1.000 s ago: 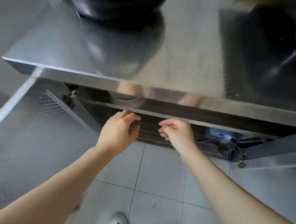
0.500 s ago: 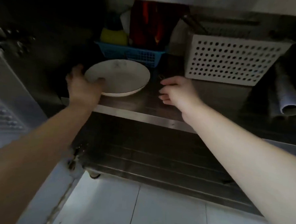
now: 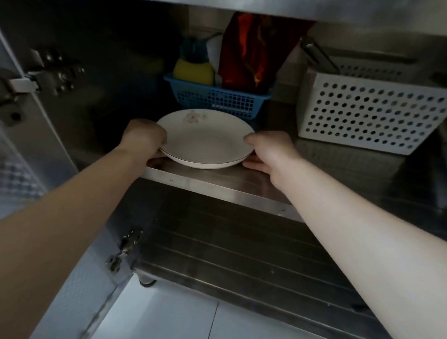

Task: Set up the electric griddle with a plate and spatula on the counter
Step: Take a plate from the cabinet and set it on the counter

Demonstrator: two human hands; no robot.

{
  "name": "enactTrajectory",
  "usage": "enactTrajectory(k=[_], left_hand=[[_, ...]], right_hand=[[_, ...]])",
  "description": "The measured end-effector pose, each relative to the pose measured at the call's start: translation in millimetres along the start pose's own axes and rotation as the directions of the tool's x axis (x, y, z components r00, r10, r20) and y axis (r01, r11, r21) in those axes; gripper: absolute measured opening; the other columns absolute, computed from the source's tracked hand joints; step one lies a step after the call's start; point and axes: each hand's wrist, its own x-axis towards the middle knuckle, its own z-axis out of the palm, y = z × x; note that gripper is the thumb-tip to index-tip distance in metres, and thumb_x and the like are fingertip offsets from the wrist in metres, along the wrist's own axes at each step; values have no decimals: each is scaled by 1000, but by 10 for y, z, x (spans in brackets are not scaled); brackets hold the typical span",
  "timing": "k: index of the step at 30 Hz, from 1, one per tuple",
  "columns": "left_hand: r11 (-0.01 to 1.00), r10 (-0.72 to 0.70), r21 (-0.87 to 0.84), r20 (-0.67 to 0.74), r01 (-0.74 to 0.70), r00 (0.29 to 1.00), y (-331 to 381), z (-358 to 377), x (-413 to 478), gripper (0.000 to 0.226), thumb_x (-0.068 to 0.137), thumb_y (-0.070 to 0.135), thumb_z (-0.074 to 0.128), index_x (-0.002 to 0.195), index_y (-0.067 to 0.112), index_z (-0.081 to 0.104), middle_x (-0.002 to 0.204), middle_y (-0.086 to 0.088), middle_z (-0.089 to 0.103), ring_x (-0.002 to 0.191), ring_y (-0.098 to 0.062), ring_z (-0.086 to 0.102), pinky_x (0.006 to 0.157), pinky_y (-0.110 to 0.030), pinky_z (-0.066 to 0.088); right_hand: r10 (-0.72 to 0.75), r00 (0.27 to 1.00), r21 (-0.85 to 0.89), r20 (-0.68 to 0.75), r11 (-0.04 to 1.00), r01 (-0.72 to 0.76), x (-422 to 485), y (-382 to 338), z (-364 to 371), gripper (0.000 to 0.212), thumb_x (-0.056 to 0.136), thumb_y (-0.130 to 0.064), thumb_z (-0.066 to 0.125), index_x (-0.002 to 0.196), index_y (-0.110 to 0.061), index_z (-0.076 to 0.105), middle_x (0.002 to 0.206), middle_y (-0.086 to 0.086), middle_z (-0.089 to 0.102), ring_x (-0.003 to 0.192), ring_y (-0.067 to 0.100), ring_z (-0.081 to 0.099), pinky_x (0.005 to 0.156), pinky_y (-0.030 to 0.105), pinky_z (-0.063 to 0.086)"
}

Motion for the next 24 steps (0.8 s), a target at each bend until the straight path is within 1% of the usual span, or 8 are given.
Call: enactTrajectory(k=[4,7,10,14,16,18,21,24], left_hand=[[986,-164,-3,11,164,986,86,-48,-235,30,94,4,46,122,2,54,80,-11,54,66,-22,51,45,-27,48],[992,-126,22,28,125,992,153,-179,-570,34,90,9,48,123,6,55,100,-16,60,84,-27,56,64,-31,49],[989,-148,-13,52,149,988,207,-341,-927,43,85,12,51,127,7,51,114,-18,60,100,-35,57,85,-45,52],[979,-195,70,52,191,979,361,-659,-1440,30,84,18,52,113,10,52,104,-10,58,92,-30,54,76,-36,46],[964,-234,141,53,224,971,393,-841,-1713,29,85,18,48,112,10,53,102,-9,58,90,-30,54,77,-36,48],[941,-285,209,58,267,957,451,-1056,-1985,30,86,16,43,113,9,55,103,-10,60,94,-32,56,81,-42,53],[916,-324,272,68,295,943,601,-1417,-2359,27,88,16,39,107,11,58,99,-8,62,91,-30,57,79,-41,53],[907,-327,311,96,283,940,808,-1761,-2663,22,87,16,39,97,11,57,91,-8,61,81,-29,55,68,-36,47]], right_hand=[[26,999,-75,-22,997,-28,-148,-41,-81,25,90,-12,55,115,-15,59,114,10,62,90,22,63,57,27,57],[44,999,-142,-25,989,-47,-425,-198,-173,14,90,-9,51,86,-22,56,99,4,62,87,22,62,59,29,56],[72,997,-167,-22,983,-75,-749,-336,-249,28,87,-7,50,71,-30,51,82,-6,59,76,17,61,62,33,57],[190,981,-208,-24,959,-191,-1323,-574,-365,16,85,-10,53,89,-26,54,96,-1,61,89,22,62,70,39,59],[255,967,-266,-21,931,-251,-1631,-669,-407,27,83,-12,53,108,-21,57,107,4,63,98,28,62,81,46,58],[301,954,-298,-19,909,-292,-1970,-772,-445,25,80,-10,53,103,-18,61,105,7,66,97,30,63,84,46,57],[367,930,-324,-7,879,-350,-2489,-977,-506,21,80,-9,54,98,-15,63,101,8,66,89,27,62,70,34,54],[417,909,-311,-6,863,-398,-2945,-1213,-539,26,78,-8,54,102,-12,63,102,9,66,93,30,64,72,40,60]])
